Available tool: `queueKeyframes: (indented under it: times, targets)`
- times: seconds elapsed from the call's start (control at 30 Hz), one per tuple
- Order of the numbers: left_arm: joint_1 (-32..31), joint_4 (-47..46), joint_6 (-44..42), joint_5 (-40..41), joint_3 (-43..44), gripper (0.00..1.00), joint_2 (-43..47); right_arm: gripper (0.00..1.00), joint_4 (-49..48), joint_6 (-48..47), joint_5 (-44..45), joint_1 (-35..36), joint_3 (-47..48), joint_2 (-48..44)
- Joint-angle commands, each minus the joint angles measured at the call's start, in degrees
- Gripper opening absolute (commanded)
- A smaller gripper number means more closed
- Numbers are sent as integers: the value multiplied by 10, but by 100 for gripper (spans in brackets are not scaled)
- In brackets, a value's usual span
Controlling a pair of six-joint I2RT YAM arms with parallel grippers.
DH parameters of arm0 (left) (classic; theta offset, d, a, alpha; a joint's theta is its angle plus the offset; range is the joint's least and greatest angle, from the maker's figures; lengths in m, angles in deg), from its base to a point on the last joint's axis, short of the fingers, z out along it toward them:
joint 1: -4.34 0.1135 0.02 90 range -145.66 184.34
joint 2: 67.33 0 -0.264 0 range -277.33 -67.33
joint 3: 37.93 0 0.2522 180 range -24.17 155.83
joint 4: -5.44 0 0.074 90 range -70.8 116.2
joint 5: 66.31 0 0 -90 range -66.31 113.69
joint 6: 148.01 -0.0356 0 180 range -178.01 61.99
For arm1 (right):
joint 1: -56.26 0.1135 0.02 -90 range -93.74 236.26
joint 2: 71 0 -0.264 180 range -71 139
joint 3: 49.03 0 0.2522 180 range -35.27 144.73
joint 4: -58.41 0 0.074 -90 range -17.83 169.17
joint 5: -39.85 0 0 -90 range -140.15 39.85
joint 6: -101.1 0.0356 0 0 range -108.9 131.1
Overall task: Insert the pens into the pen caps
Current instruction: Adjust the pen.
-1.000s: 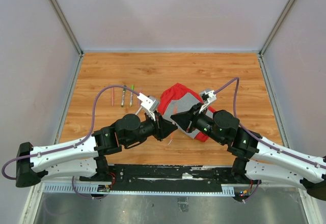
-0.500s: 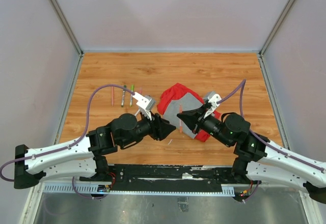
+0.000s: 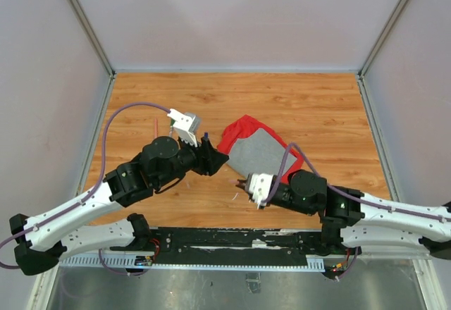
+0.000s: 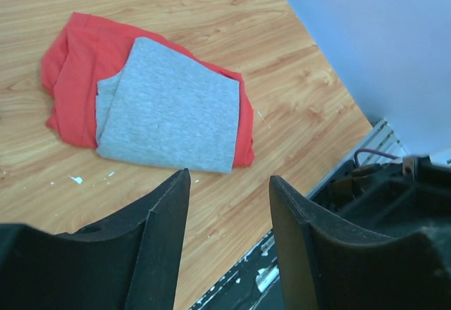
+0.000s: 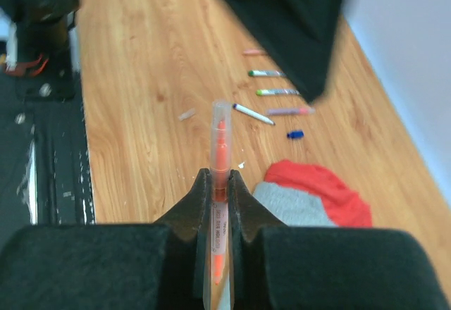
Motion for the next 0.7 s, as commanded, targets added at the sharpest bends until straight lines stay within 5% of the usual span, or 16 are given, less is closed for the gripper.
queueKeyframes:
  times: [0.0,0.4,0.67]
  targets:
    - [6,49,-34,-30,46,55,-13,1,-3,-220,84,98,22,31]
    - [6,83,-81,-66,94,59,-47,0,-125,-717,306,220,-47,142]
    - [3,67,-108,-132,108,62,-93,1,-104,-816,369,232,-29,195]
